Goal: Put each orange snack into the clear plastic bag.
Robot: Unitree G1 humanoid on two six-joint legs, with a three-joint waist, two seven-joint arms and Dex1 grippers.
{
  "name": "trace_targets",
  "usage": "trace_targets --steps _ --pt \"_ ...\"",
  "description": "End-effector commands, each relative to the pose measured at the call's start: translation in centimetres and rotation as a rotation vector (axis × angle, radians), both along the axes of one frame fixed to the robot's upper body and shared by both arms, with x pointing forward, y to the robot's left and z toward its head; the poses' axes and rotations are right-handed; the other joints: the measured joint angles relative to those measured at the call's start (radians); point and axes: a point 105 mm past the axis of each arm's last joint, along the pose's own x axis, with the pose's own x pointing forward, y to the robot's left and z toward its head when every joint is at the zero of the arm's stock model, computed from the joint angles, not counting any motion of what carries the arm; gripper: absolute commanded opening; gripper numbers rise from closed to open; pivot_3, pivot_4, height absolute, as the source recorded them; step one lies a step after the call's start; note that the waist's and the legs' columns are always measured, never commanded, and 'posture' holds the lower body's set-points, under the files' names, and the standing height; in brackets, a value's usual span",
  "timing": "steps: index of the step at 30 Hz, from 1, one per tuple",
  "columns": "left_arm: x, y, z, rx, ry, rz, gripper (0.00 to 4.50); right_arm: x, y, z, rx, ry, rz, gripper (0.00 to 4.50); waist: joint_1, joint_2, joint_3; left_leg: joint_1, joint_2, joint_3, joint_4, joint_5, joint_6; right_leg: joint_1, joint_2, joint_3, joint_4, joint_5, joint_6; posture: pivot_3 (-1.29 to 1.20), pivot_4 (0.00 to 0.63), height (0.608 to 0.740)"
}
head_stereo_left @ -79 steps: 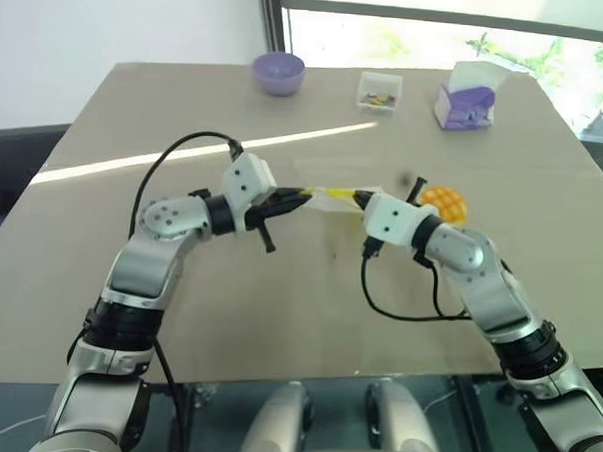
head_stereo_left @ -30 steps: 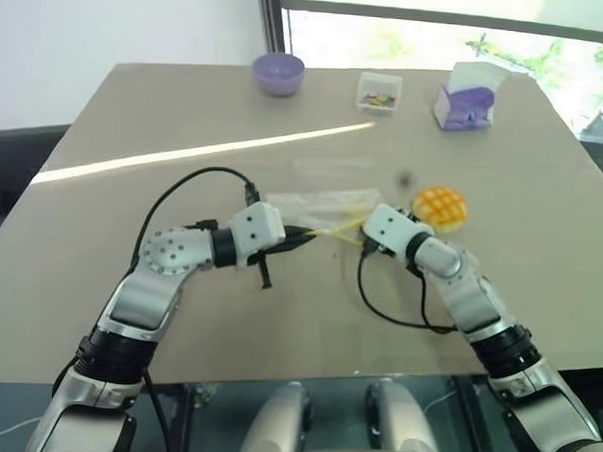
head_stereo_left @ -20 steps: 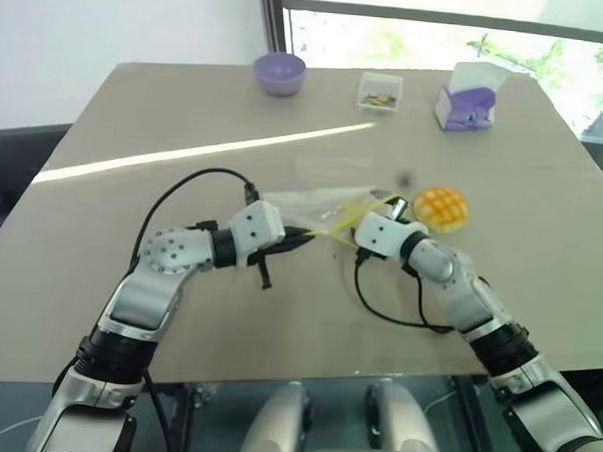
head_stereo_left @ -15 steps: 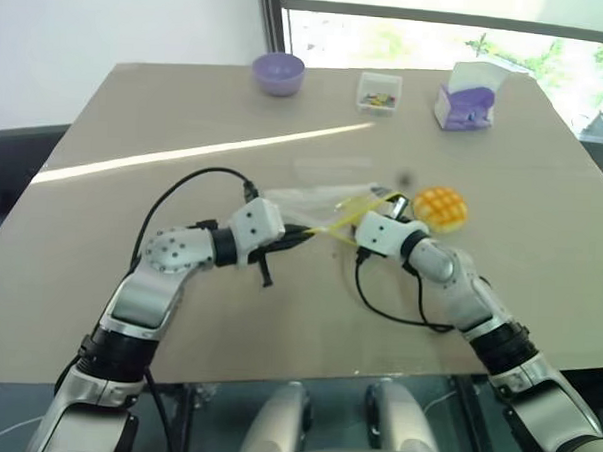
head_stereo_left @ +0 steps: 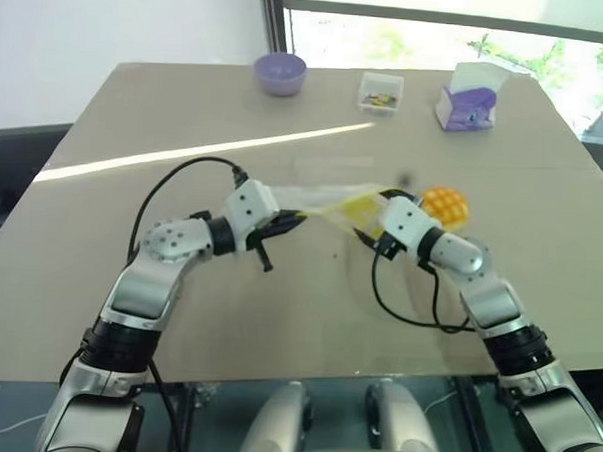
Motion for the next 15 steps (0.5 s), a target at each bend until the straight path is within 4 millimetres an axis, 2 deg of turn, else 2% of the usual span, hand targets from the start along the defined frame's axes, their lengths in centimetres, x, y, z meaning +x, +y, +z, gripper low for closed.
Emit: trace_targets --steps 1,4,7,11,15 --pt "0.2 0.0 2.0 -0.019 -0.064 0.003 0.0 -0.6 0.2 1.4 0.044 -0.021 0.025 4.46 0.0 0.0 0.0 0.0 0.0 0.0 0.0 0.0 0.0 0.0 0.0 0.0 0.0 0.0 0.0 0.0 0.15 0.74" --pt "0.1 0.1 1.8 -0.017 -0.061 0.008 0.0 -0.9 0.2 1.7 0.078 -0.009 0.035 4.46 -0.001 0.0 0.0 0.0 0.0 0.0 0.0 0.0 0.0 0.0 0.0 0.0 0.0 0.0 0.0 0.0 0.15 0.74" --pt "0.3 0.2 1.7 -0.014 -0.059 0.019 0.0 -1.4 -0.5 2.9 0.141 -0.017 0.042 4.46 0.001 0.0 0.0 0.0 0.0 0.0 0.0 0.0 0.0 0.0 0.0 0.0 0.0 0.0 0.0 0.0 0.15 0.74" --pt "0.6 0.4 1.9 -0.018 -0.06 0.034 0.0 -1.1 -3.2 4.4 0.185 -0.044 -0.033 4.46 0.004 0.0 0.0 0.0 0.0 0.0 0.0 0.0 0.0 0.0 0.0 0.0 0.0 0.0 0.0 0.0 0.15 0.74" --pt "0.8 0.5 2.2 -0.031 -0.058 0.039 0.0 -0.4 -5.9 4.6 0.179 -0.073 -0.144 4.46 0.008 0.0 0.0 0.0 0.0 0.0 0.0 0.0 0.0 0.0 0.0 0.0 0.0 0.0 0.0 0.0 0.15 0.74"
